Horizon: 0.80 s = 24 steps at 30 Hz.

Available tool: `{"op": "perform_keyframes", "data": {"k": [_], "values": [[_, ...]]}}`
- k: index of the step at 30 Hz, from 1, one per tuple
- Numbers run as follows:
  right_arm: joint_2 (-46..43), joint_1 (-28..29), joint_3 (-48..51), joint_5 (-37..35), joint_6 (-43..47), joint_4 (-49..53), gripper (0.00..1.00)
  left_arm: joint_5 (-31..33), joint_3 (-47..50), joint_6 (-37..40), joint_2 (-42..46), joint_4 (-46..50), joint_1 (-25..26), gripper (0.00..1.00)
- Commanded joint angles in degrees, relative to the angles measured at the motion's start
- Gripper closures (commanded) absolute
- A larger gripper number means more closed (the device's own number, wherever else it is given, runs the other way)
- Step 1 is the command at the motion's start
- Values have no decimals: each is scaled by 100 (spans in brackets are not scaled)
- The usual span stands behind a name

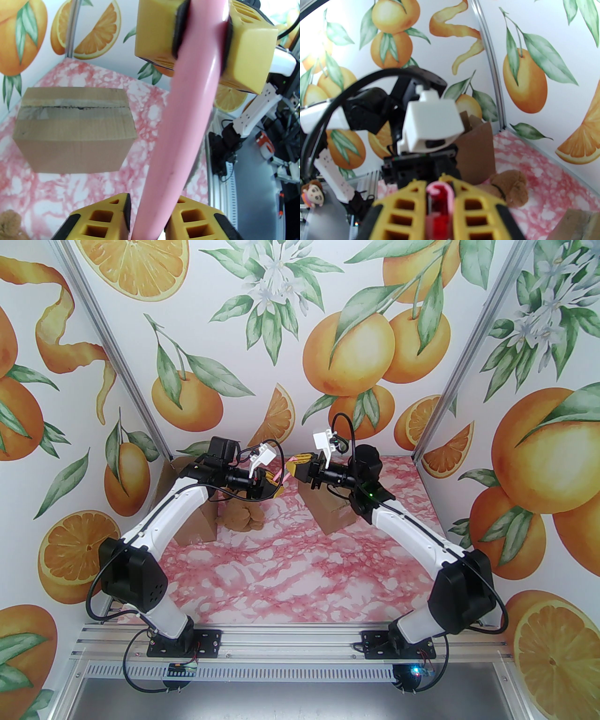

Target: Unpack the express box

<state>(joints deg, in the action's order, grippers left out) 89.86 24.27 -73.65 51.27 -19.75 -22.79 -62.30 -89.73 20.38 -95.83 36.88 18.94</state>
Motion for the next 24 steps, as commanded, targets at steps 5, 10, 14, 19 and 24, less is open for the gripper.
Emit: {"op": "perform_keyframes", "data": {"k": [5, 10, 14, 19, 24], "values": [[163, 64, -8, 192, 49, -298, 97, -255, -161, -198, 87, -132, 100, 90], [132, 82, 246, 249, -152, -767, 67, -325, -296, -209, 47, -88, 172, 95], [101, 143, 487, 283, -246, -1272, 54, -301, -433, -173, 38, 8, 224, 97], [132, 214, 697, 227, -365, -1809, 51, -269, -525, -129, 36, 114, 274, 97], [280, 270, 701, 269, -807, -2500, 53, -304, -563, -92, 60, 213, 336, 98]]}}
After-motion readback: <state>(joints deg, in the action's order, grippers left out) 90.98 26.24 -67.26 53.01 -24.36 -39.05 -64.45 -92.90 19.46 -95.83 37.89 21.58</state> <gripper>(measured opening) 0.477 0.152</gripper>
